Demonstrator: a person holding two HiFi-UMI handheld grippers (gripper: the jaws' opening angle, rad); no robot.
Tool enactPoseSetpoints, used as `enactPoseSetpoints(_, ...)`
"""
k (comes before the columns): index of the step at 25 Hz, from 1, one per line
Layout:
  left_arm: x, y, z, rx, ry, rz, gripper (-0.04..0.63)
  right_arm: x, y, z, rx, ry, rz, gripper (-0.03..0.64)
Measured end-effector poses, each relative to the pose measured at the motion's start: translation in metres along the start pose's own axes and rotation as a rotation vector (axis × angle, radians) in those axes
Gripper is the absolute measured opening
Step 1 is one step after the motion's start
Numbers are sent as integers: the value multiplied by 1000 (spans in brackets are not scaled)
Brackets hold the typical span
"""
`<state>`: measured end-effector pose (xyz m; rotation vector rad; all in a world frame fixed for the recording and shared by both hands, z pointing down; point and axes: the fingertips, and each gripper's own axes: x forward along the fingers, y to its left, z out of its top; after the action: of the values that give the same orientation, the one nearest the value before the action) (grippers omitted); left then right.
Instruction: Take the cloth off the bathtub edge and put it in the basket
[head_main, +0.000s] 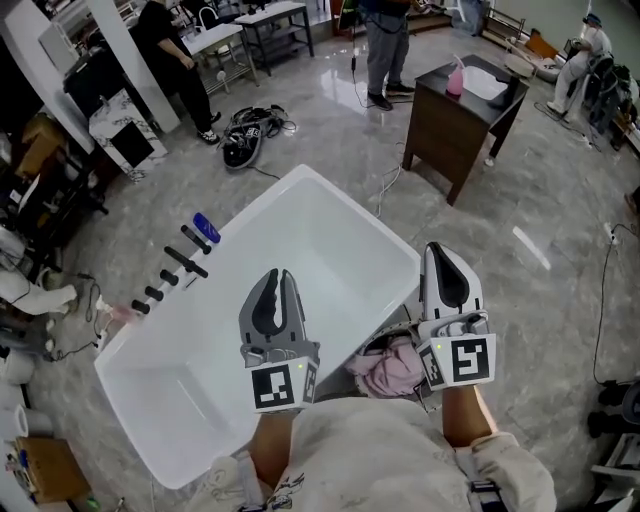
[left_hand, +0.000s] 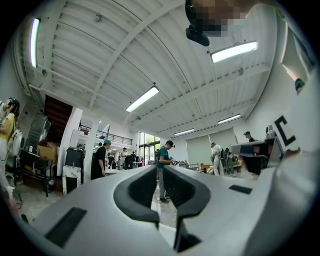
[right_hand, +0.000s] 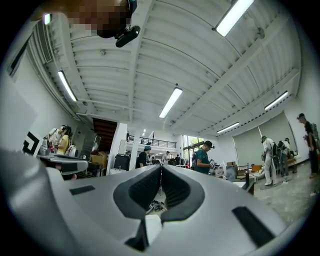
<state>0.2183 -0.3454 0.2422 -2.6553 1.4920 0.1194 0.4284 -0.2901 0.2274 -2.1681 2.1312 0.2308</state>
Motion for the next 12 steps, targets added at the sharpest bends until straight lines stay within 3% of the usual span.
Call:
enactPoseSetpoints(4, -3, 1, 3, 17, -7, -12, 6, 2, 5, 6, -4, -10, 9, -11)
enactPoseSetpoints(12, -4, 1, 1, 46, 6, -4, 3, 1, 8, 11, -6, -38, 14, -11)
